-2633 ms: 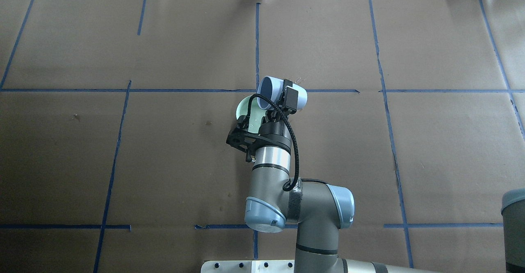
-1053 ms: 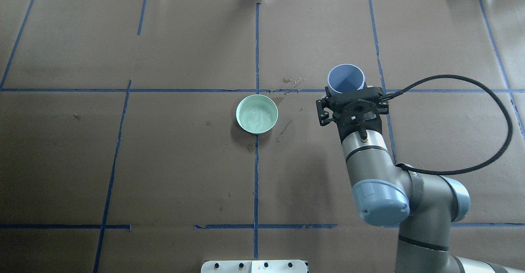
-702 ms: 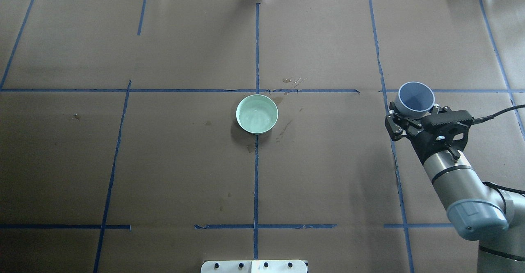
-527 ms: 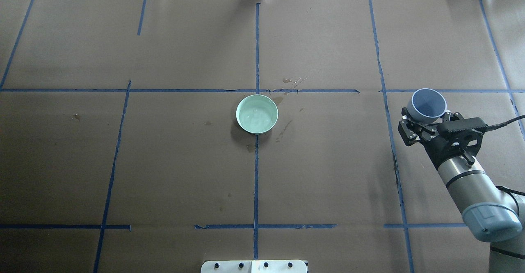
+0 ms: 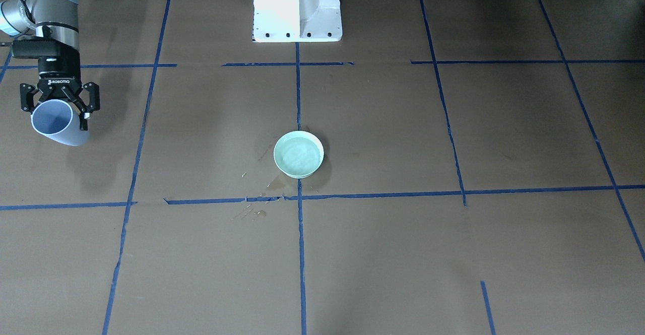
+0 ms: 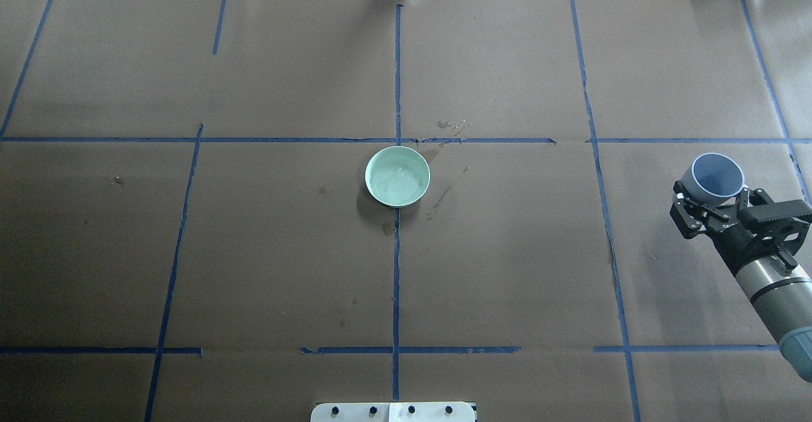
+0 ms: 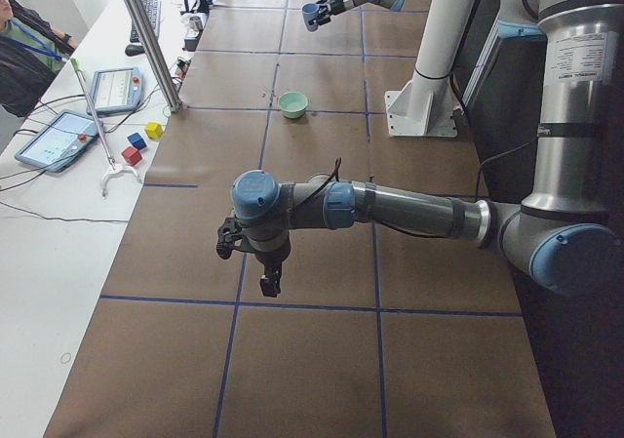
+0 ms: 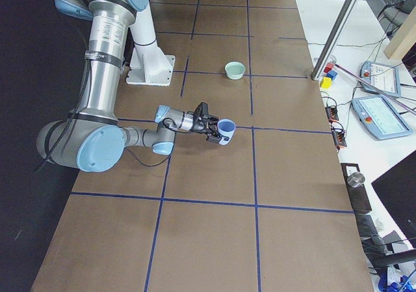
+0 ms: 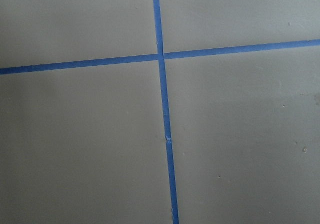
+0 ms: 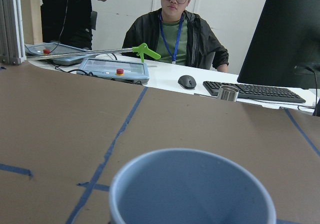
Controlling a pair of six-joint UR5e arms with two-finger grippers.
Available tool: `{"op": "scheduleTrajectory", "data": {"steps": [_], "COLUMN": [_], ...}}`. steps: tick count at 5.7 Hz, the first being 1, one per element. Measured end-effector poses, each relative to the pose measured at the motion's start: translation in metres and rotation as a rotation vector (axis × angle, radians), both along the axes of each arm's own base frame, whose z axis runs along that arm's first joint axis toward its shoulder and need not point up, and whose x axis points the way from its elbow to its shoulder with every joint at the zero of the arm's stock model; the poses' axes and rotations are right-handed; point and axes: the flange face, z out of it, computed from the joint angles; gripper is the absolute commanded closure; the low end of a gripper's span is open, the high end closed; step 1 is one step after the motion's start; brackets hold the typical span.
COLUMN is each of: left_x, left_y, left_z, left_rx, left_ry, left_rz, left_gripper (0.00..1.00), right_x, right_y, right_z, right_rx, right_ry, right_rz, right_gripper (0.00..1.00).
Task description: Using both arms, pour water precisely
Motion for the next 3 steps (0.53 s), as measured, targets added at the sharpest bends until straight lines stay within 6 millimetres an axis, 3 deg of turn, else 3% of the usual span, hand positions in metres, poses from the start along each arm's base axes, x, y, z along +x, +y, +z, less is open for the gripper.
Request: {"op": "scheduleTrajectory", "data": {"steps": [3], "left_x": [0.0], "left_y": [0.0], "left_z": [-0.002], "left_rx": [0.003], "left_ry": [-0.001], "left_rz": [0.0], "left_gripper": [0.0], "right_x": [-0.006], "right_y": [-0.001], "right_z": [0.027], "right_rx": [-0.007], "right_ry": [0.024], "right_rz": [-0.002], "right_gripper": [0.83]}}
